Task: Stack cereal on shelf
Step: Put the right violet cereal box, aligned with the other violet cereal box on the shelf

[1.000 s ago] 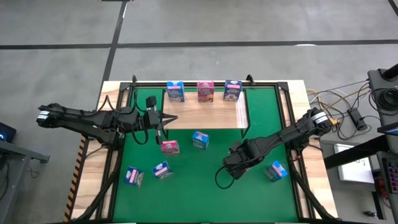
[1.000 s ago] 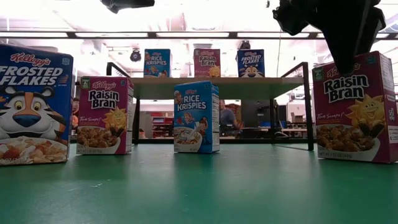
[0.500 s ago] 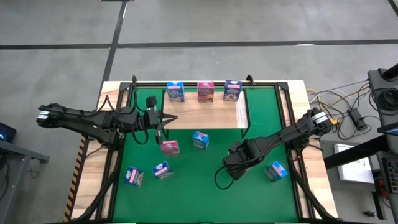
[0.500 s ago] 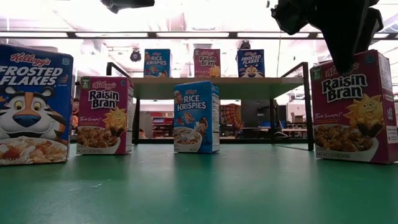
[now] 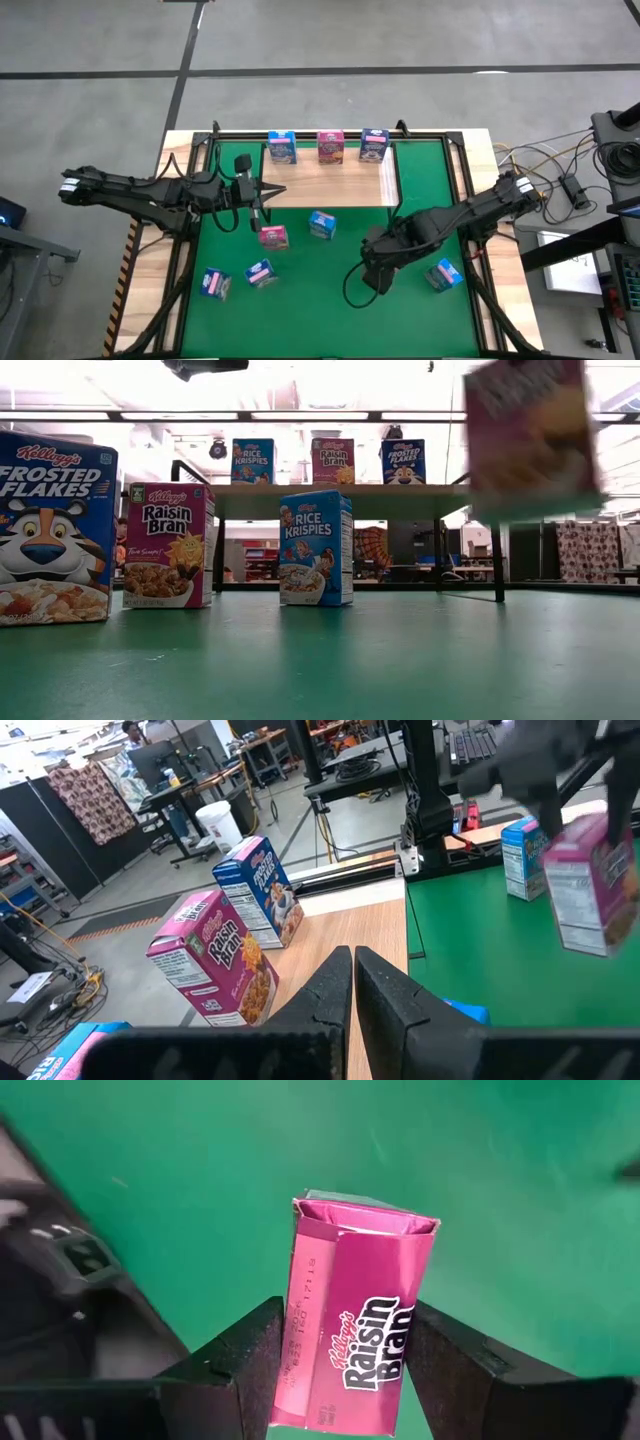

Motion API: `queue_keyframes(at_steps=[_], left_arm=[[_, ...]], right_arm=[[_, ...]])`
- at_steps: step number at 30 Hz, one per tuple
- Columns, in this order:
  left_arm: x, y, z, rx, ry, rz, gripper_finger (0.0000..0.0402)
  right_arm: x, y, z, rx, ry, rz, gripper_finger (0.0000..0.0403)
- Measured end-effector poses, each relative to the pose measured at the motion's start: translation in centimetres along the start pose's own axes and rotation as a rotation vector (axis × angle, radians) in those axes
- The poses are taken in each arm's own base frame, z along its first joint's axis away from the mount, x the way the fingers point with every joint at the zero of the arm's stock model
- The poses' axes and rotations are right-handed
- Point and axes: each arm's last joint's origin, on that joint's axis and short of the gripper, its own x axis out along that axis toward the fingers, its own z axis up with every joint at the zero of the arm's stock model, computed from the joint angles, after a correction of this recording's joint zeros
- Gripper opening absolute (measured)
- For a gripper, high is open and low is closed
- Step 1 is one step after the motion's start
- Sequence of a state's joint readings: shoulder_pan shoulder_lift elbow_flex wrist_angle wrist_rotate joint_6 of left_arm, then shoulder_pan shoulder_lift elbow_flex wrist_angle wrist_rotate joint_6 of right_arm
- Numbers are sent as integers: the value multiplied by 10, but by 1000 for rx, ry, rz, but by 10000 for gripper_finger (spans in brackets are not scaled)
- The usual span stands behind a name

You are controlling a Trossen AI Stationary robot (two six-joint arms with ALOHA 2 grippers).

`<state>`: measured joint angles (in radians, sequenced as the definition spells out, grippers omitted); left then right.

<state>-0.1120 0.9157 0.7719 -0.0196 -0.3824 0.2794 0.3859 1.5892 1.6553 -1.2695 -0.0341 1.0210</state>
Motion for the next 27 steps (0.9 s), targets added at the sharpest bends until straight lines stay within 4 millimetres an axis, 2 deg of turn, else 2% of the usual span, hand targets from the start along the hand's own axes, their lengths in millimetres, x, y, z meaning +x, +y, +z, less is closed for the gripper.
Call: queue_keyframes(at_steps=[6, 13, 20, 27], left_arm=[[0, 0, 0, -1, -2, 1, 0], [0, 0, 0, -2, -4, 1, 0], [0, 0, 0, -2, -4, 1, 0], [0, 0, 0, -2, -4, 2, 0]], right_arm=[[-46, 8, 15, -107, -246, 32, 178], [-91, -1, 40, -254, -498, -32, 178], [-108, -32, 75, -346, -542, -103, 178], [-111, -68, 105, -376, -507, -137, 178]])
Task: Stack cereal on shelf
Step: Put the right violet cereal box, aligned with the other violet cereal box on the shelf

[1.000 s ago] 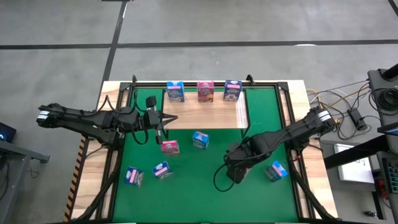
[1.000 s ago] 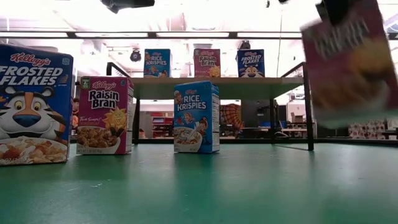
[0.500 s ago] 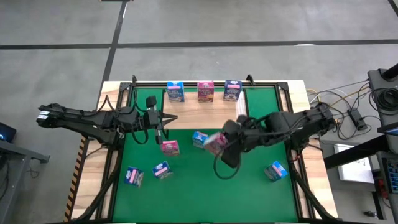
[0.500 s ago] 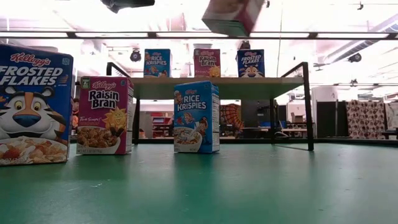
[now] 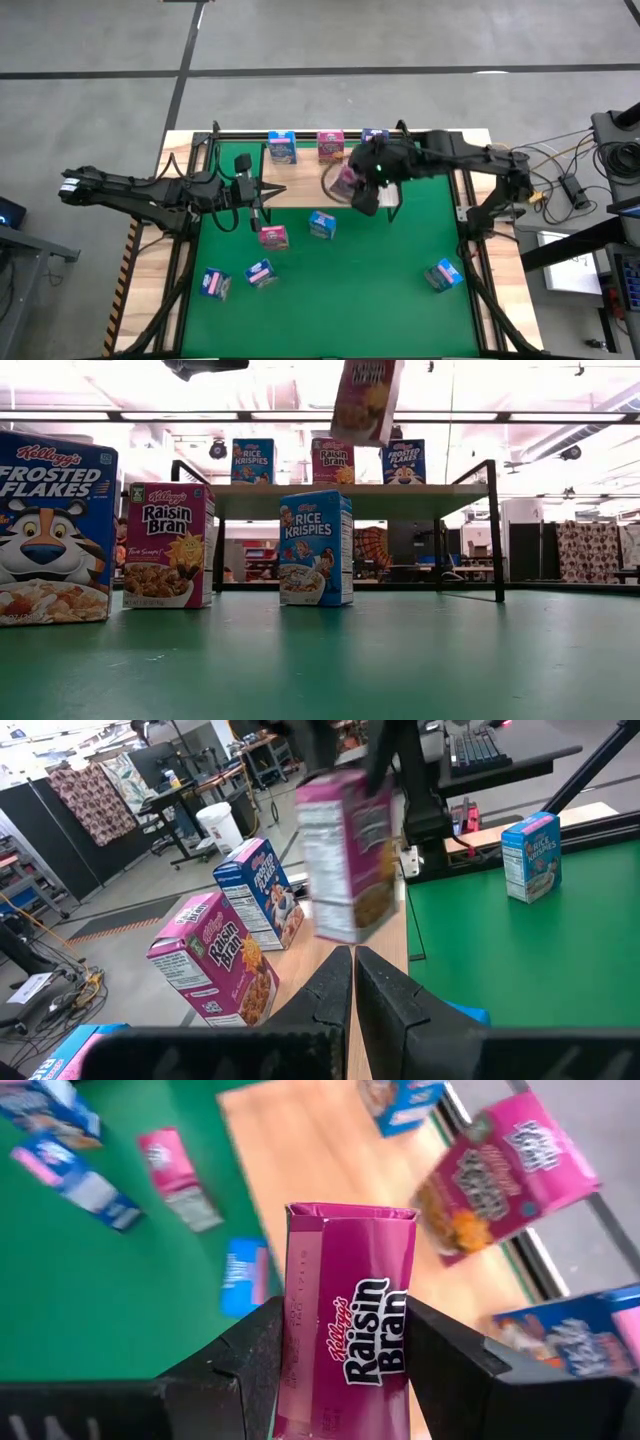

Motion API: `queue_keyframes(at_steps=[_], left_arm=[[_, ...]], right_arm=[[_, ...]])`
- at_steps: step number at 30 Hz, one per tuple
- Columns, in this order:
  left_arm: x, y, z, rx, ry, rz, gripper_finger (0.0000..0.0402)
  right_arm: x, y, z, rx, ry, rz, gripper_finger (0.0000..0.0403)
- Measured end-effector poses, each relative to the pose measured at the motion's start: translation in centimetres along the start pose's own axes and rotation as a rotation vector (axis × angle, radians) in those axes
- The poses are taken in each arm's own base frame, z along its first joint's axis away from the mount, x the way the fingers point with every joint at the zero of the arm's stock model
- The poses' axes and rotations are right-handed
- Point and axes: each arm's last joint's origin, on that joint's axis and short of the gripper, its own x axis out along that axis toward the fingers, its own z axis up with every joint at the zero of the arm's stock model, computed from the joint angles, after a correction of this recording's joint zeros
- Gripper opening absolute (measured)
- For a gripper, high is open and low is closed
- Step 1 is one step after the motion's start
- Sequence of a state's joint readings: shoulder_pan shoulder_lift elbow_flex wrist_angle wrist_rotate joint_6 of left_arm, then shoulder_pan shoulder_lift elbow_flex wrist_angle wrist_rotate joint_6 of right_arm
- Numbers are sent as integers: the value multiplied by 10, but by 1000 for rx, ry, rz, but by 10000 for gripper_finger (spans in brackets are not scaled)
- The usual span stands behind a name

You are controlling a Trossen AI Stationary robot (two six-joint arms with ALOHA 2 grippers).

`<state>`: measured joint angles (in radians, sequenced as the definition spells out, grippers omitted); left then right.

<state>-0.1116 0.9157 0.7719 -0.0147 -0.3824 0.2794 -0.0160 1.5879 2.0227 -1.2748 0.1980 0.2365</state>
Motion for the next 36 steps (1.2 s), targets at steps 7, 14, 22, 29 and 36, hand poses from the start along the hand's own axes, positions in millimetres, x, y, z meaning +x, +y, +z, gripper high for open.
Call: queue_keyframes(at_steps=[7, 14, 22, 29, 36], left_arm=[[0, 0, 0, 0, 0, 0, 0], [0, 0, 0, 0, 0, 0, 0], [0, 0, 0, 0, 0, -1, 0], [0, 0, 0, 0, 0, 0, 0], [0, 0, 0, 0, 0, 0, 0]], right_arm=[[21, -20, 3, -60, 61, -10, 178], [46, -18, 6, -185, 121, 14, 178], [62, -16, 7, -251, 146, 5, 178], [66, -17, 8, -271, 150, 4, 178], [67, -23, 11, -256, 131, -5, 210]])
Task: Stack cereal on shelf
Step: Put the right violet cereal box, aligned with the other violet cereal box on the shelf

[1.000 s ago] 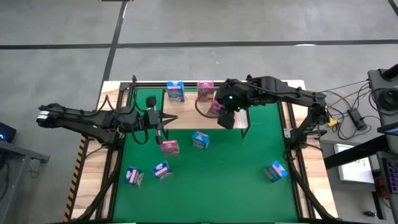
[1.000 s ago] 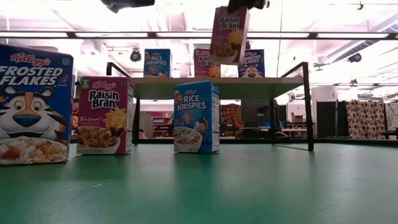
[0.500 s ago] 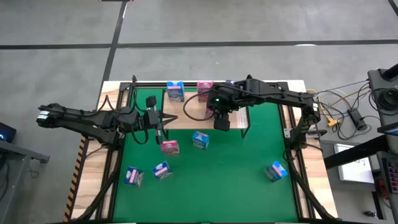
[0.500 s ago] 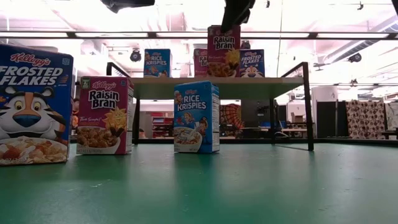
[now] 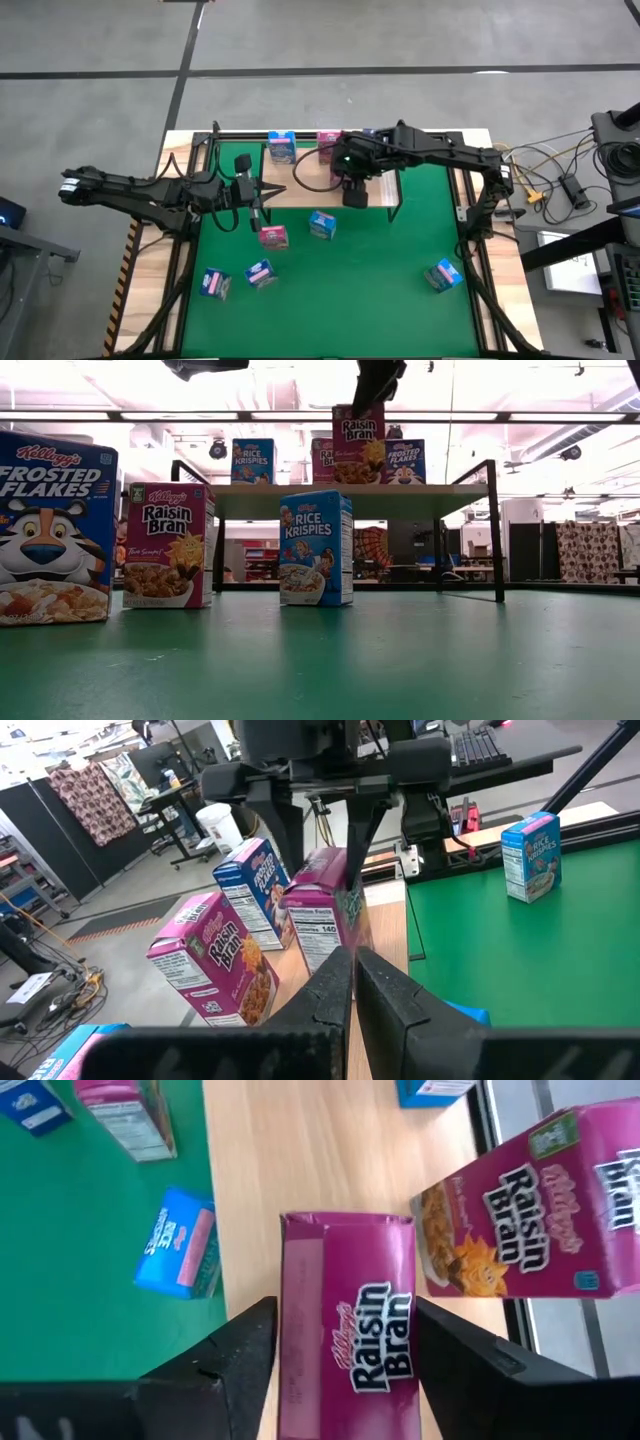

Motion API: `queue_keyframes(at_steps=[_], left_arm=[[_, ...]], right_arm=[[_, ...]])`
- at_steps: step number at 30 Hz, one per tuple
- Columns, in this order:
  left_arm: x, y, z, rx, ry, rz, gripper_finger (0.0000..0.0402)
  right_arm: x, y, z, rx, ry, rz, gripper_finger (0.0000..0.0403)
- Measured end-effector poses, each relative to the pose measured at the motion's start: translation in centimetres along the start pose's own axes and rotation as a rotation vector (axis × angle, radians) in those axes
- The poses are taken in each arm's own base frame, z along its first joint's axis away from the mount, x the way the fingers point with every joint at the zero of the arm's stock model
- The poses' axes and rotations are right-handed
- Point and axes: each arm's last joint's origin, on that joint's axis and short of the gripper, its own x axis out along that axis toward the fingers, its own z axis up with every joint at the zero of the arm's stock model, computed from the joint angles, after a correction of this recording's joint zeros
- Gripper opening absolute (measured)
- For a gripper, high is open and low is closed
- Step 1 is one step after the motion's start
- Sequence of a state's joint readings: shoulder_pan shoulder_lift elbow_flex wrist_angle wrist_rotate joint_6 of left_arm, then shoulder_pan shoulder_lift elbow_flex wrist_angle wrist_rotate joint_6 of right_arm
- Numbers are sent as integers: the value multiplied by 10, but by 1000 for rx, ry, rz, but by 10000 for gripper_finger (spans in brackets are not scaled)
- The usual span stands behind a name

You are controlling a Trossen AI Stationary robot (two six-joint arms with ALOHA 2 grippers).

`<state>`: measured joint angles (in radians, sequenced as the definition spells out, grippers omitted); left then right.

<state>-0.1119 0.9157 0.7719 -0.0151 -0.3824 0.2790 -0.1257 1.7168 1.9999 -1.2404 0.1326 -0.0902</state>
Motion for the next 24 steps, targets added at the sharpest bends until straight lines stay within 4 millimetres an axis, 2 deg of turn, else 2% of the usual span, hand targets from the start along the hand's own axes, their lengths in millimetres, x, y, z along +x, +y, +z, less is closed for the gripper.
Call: queue_keyframes(at_steps=[7, 13, 20, 24], left_arm=[[0, 0, 0, 0, 0, 0, 0], [0, 0, 0, 0, 0, 0, 0], [0, 0, 0, 0, 1, 0, 0], [0, 0, 0, 0, 1, 0, 0]], right_arm=[[-5, -3, 2, 1, -18, -7, 248], [-26, -4, 7, 22, -69, -6, 260], [-59, 6, 4, 23, -75, 20, 236], [-64, 13, -2, 20, -27, 34, 205]])
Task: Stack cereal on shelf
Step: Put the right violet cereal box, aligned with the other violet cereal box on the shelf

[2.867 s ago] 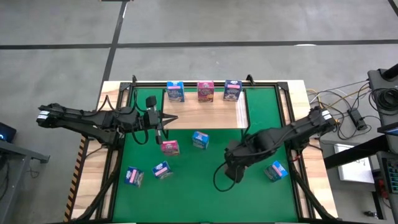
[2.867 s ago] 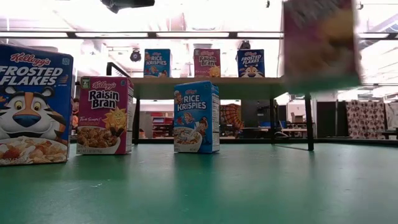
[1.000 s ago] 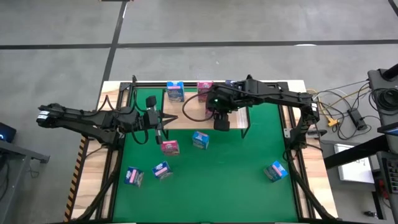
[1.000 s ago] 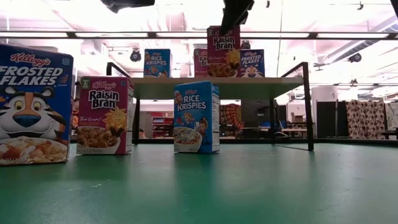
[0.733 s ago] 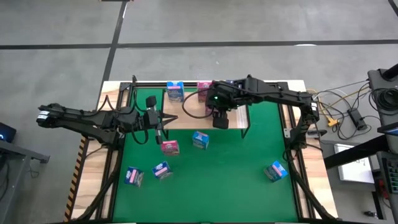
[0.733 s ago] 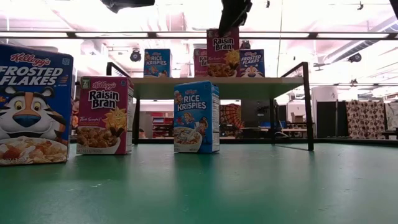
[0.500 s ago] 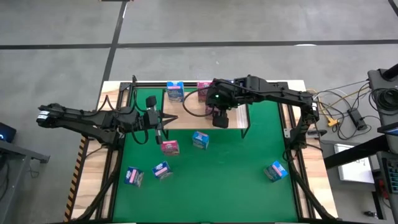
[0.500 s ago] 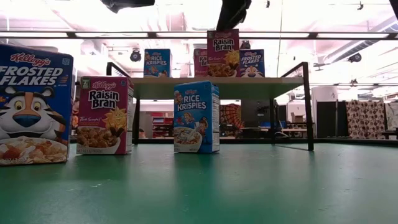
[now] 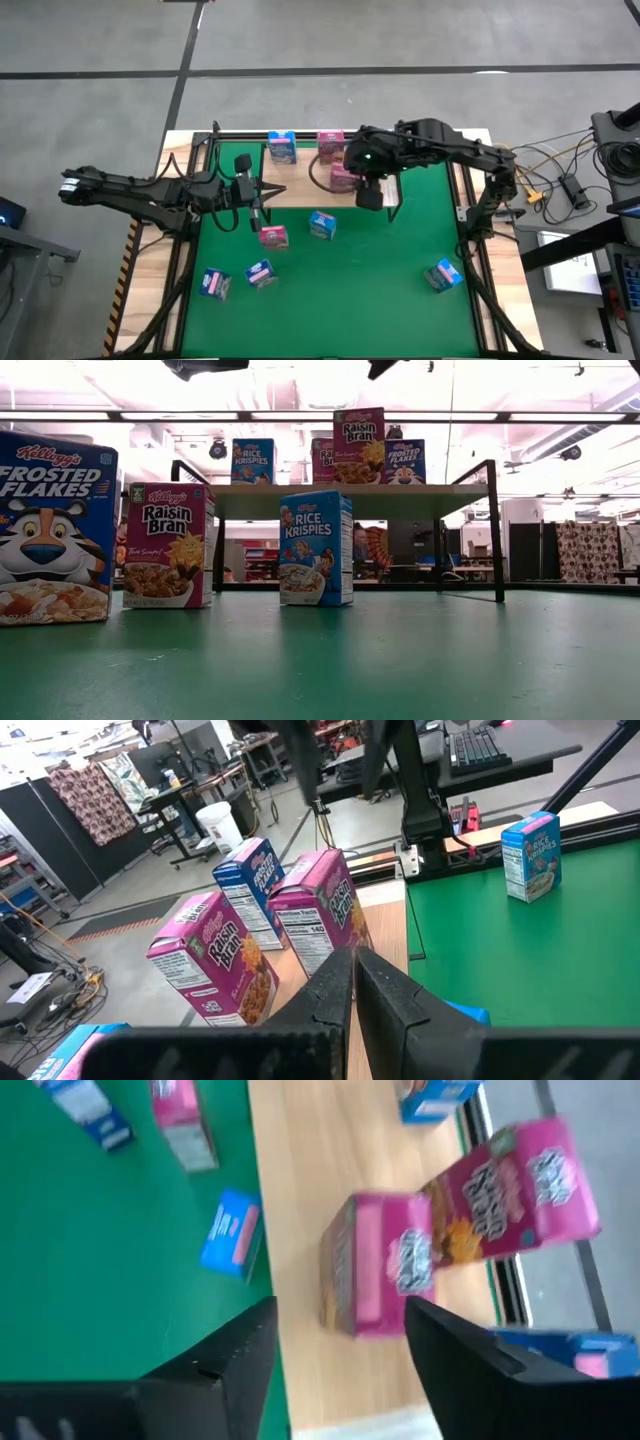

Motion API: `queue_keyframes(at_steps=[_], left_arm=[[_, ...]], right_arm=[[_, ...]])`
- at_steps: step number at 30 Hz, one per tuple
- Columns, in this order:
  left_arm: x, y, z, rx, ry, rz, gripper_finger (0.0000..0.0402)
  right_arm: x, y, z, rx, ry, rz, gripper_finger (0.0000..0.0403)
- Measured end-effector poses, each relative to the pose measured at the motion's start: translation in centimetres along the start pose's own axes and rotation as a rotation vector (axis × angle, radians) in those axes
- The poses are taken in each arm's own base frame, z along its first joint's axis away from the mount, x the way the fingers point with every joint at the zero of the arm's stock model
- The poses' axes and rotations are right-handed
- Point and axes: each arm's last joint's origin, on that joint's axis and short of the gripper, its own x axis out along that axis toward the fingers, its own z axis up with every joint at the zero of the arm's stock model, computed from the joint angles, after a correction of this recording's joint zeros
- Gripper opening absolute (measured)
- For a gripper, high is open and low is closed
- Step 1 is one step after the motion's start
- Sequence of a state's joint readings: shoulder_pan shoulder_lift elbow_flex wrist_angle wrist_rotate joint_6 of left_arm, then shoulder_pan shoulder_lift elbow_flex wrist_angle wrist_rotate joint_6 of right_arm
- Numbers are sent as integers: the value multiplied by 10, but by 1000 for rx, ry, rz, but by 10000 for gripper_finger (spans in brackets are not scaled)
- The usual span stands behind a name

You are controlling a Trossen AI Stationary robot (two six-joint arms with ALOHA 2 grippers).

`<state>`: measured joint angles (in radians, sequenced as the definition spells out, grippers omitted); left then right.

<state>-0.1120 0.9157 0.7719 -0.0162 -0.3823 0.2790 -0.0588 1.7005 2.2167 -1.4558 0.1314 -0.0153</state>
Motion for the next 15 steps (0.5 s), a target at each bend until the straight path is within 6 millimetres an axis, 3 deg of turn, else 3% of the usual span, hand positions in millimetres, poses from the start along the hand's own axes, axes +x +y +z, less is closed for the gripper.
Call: queue_keyframes(at_steps=[15], left_arm=[[0, 0, -1, -1, 6, -2, 0]], right_arm=[[34, 4, -31, -6, 192, -104, 48]])
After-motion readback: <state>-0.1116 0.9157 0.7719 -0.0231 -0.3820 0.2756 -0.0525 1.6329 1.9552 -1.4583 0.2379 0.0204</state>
